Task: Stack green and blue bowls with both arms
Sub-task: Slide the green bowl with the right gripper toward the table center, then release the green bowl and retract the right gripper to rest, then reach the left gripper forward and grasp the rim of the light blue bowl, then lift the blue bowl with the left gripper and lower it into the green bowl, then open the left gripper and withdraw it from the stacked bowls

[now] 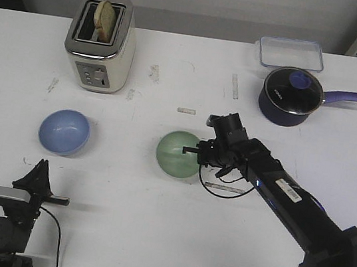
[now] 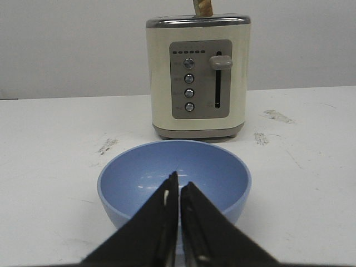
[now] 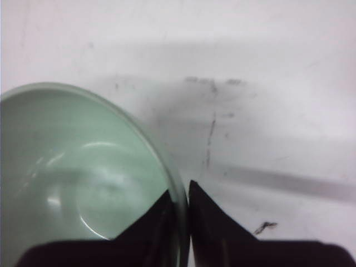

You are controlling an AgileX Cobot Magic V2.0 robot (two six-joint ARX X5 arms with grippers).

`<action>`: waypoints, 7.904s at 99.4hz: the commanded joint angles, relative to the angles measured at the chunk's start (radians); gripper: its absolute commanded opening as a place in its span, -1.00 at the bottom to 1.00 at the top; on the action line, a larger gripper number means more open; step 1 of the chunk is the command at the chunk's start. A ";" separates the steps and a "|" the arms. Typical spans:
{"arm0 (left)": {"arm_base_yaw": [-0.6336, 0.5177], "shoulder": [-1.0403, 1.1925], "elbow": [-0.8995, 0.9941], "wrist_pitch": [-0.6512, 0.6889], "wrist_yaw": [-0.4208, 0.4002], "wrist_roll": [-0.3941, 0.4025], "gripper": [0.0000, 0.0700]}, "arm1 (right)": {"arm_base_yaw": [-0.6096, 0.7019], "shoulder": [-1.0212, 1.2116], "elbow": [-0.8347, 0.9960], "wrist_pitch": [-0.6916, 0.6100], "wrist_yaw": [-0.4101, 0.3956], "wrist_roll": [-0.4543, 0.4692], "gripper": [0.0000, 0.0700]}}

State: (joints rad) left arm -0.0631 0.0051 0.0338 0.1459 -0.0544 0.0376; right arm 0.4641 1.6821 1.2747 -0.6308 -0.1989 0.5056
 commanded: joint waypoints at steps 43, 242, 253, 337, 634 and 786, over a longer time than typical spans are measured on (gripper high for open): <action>0.000 -0.002 -0.021 0.012 -0.002 -0.004 -1.00 | 0.024 0.040 0.017 0.044 0.019 0.043 -0.10; 0.000 -0.002 -0.021 0.012 -0.002 -0.004 -1.00 | -0.474 -1.425 -0.937 0.631 0.146 -0.529 -0.97; 0.000 -0.002 -0.021 0.012 -0.003 -0.003 -1.00 | -0.474 -1.455 -0.937 0.631 0.146 -0.529 -0.96; 0.000 0.084 0.140 0.019 -0.045 0.015 -1.00 | -0.474 -1.474 -0.937 0.631 0.146 -0.529 -0.96; 0.035 1.638 1.539 -1.072 0.363 -0.340 -1.00 | -0.474 -1.474 -0.937 0.631 0.146 -0.529 -0.96; -0.494 1.627 1.567 -0.745 0.346 -0.199 -0.42 | -0.474 -1.474 -0.937 0.631 0.146 -0.529 -0.96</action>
State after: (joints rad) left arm -0.5549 1.6512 1.5829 -0.6228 0.3042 -0.3244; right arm -0.0120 0.2104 0.3336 -0.0105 -0.0525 -0.0223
